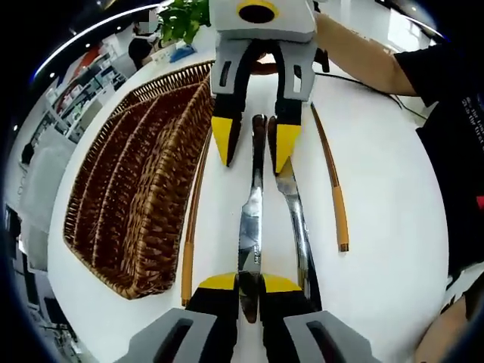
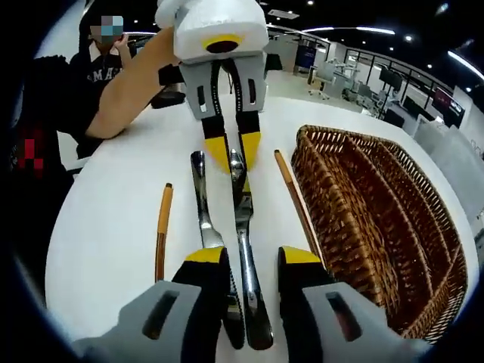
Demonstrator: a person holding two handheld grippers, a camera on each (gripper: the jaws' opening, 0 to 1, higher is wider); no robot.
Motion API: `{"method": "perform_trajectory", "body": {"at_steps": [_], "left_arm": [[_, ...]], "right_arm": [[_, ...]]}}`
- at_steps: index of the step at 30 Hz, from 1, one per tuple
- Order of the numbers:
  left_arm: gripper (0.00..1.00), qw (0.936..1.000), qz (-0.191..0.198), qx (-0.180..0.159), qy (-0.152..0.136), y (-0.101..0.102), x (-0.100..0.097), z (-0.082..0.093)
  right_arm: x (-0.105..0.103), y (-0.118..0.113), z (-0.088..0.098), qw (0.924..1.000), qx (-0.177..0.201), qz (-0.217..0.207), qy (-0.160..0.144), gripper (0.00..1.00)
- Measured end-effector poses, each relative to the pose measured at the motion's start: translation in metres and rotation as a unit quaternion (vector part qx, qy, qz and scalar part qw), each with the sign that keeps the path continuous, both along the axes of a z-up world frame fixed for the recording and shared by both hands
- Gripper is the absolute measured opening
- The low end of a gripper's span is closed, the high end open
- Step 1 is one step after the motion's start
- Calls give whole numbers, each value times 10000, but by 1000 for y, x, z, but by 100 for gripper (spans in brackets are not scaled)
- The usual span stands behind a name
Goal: Arrange the knives, forks, and spoons in their matching storage slots by inserting each utensil handle-first until every utensil is classified and aligned in the correct compartment
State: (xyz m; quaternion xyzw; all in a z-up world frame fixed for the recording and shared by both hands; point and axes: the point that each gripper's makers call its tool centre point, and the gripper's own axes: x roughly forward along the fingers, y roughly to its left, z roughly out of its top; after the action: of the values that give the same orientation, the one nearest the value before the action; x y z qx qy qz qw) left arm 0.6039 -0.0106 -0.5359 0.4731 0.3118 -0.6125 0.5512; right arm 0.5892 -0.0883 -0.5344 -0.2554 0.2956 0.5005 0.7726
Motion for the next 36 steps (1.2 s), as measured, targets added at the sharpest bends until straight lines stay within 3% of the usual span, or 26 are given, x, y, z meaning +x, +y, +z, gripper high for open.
{"method": "perform_trajectory", "body": {"at_steps": [13, 17, 19, 26, 36], "left_arm": [[10, 9999, -58, 45, -94, -1, -4, 2], [9, 9999, -55, 62, -98, 0, -3, 1], [9, 9999, -56, 45, -104, 0, -2, 2], [11, 9998, -103, -59, -129, 0, 2, -1], [21, 9998, -101, -113, -114, 4, 7, -4]], "right_arm": [[-5, 3, -4, 9999, 9, 33, 154, 8], [-5, 3, -4, 9998, 43, 112, 130, 7], [-8, 5, -3, 9989, 5, 439, -145, 6], [-8, 4, -5, 9991, 128, 399, 49, 4], [-8, 5, -5, 9983, 333, 472, 46, 3]]}}
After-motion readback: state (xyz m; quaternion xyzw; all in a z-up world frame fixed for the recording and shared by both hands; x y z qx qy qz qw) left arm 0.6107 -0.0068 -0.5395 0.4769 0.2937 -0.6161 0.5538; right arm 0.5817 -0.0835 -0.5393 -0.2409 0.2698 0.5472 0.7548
